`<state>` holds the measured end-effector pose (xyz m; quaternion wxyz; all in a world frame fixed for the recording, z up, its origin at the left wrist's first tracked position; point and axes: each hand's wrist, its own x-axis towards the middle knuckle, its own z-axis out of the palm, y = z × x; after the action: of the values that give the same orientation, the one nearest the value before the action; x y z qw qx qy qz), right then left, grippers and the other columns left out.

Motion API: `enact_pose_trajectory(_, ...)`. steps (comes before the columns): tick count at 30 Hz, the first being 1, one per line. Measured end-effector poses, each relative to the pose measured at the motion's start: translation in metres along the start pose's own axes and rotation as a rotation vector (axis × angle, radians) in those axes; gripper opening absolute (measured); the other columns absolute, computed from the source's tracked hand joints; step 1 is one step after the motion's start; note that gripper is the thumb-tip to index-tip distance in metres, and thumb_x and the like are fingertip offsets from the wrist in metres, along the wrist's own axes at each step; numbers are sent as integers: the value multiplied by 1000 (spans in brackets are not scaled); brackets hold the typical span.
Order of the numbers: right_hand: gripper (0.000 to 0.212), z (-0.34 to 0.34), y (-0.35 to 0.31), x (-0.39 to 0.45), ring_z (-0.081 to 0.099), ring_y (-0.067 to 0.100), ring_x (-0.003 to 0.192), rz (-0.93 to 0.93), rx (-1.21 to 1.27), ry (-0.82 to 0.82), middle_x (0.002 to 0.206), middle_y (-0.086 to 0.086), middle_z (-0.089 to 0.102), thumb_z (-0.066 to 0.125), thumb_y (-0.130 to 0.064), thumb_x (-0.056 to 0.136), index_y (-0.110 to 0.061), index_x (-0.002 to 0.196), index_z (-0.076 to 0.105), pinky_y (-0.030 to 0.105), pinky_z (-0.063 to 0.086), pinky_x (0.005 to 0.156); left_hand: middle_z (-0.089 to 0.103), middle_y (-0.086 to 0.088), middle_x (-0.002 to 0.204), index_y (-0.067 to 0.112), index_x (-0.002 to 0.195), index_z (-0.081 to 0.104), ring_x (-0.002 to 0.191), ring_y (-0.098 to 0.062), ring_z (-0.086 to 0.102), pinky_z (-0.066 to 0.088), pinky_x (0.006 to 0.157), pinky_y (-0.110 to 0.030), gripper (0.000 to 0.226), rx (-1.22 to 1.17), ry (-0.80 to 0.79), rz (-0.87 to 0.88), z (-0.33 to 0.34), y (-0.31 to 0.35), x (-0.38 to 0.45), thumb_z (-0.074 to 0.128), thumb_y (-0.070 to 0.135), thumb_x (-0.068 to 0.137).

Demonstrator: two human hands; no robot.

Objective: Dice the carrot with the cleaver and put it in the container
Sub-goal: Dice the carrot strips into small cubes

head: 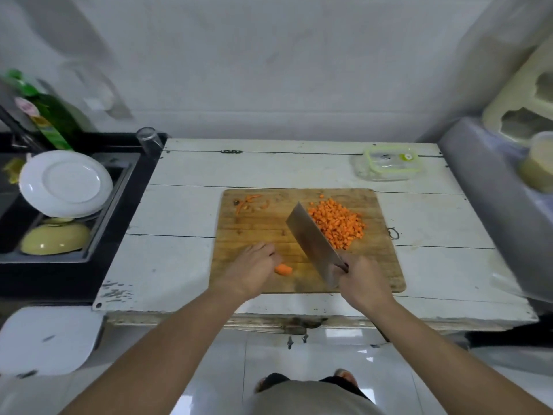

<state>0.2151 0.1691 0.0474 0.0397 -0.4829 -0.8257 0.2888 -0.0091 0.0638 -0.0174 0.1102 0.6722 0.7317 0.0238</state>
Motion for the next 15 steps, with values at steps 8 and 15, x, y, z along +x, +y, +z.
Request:
enact_pose_trajectory(8,18,4,-5,-8,51,18,59,-59,-193,-17,63,-5,52,52,-22,97,-21,80,58,31,38,50,68,-8,89,7,111,65,72,-24,65,60,66,-42,20,-1174,27,-1006,-25,25,-17,55,17,98)
enact_pose_trajectory(15,22,18,-40,1,65,33,86,-94,-353,-104,94,9,66,44,-33,102,-21,112,60,37,52,68,71,-22,88,-5,109,61,71,-32,72,62,58,-38,32,-1411,-115,-1048,-29,46,1,44,22,108)
